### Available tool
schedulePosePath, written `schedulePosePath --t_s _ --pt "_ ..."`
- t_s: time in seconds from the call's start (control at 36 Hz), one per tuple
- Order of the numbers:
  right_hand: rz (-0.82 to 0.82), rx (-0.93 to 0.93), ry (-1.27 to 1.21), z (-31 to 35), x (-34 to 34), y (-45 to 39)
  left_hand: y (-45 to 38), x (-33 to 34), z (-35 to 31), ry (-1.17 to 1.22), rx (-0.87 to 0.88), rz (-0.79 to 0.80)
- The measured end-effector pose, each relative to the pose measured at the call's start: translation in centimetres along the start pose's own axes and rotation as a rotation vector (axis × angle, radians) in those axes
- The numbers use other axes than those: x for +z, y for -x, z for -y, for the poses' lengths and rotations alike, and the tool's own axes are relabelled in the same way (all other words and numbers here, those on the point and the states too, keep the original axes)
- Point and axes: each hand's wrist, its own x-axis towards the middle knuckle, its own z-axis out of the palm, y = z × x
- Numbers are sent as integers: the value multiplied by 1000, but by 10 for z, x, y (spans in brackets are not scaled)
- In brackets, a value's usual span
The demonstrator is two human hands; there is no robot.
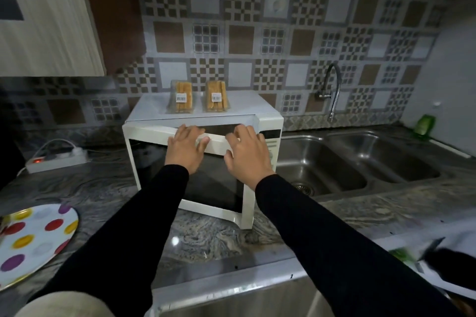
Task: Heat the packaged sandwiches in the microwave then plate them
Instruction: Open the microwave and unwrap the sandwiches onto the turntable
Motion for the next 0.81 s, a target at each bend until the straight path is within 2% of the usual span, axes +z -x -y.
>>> schedulePosePath --t_s 0.14,0.44,0.64,0.81 --pt "256 119 -108 10 -12 16 28 -9 13 117 20 -1" --pt "467 187 -389 72 -52 24 77 -49 25 263 -40 39" --pt "612 406 -708 119 -50 23 101 -80 43 362 -111 73" --pt "675 501 -814 167 -48 32 118 -104 69 550 -231 110"
